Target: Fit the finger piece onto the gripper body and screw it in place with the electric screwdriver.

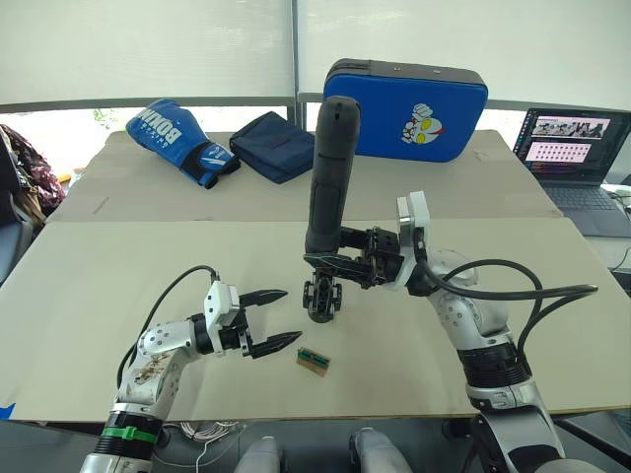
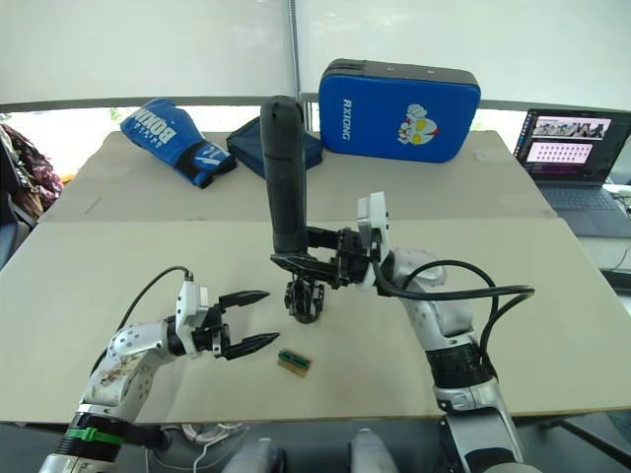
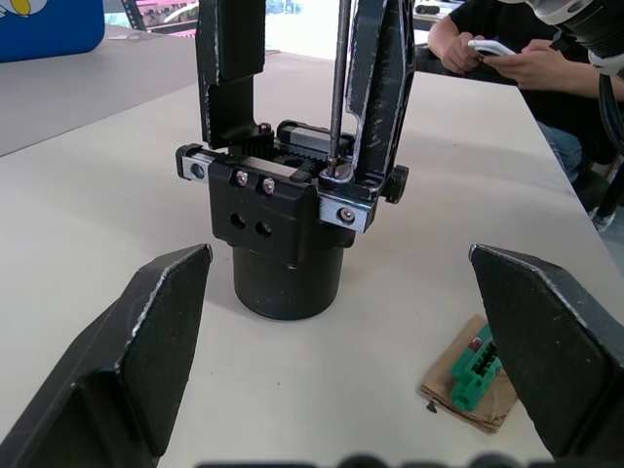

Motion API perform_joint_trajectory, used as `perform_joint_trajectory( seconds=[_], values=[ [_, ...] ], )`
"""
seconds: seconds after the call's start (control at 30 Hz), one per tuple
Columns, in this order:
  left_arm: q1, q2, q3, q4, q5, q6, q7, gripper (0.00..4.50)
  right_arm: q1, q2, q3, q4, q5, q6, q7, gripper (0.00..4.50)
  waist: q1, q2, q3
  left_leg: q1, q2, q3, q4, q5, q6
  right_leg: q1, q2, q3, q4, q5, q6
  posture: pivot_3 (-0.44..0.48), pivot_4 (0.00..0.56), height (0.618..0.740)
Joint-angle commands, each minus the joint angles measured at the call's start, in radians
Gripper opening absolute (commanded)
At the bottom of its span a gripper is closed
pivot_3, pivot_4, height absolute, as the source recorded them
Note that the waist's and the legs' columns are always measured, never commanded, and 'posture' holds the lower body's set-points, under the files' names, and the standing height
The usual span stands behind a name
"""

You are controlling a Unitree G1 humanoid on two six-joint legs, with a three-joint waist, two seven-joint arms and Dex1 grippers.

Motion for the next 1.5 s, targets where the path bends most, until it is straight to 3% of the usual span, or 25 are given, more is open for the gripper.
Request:
perform_joint_trajectory(
  seconds=[0.03, 0.87, 1.5],
  values=[
    [0.005, -0.003, 0.004, 0.002, 0.002, -0.034, -0.008, 4.50, -0.017, 0.000, -0.008, -0.021, 0.002, -0.008, 0.001, 1.89, 0.000, 0.000, 0.000, 0.000, 0.000, 0.000, 0.000, 0.000, 0.000, 0.000, 0.000, 0.000, 0.000, 0.000, 0.000, 0.000, 0.150, 0.740],
    [-0.195, -0.112, -0.129, 0.210, 0.173, -0.030, 0.091, 4.50, -0.017, -0.009, -0.007, -0.042, -0.012, -0.024, 0.018, 1.89, 0.002, 0.000, 0.000, 0.000, -0.001, 0.001, 0.000, 0.000, 0.000, 0.001, 0.000, 0.000, 0.000, 0.000, 0.000, 0.000, 0.150, 0.740],
    [-0.301, -0.158, -0.159, 0.390, 0.221, -0.074, 0.045, 4.50, -0.007, -0.008, -0.001, -0.051, -0.017, -0.024, 0.009, 1.89, 0.004, 0.000, 0.000, 0.000, -0.001, 0.003, 0.000, 0.000, 0.000, 0.001, 0.000, 0.000, 0.000, 0.000, 0.000, 0.000, 0.150, 0.740]
  ],
)
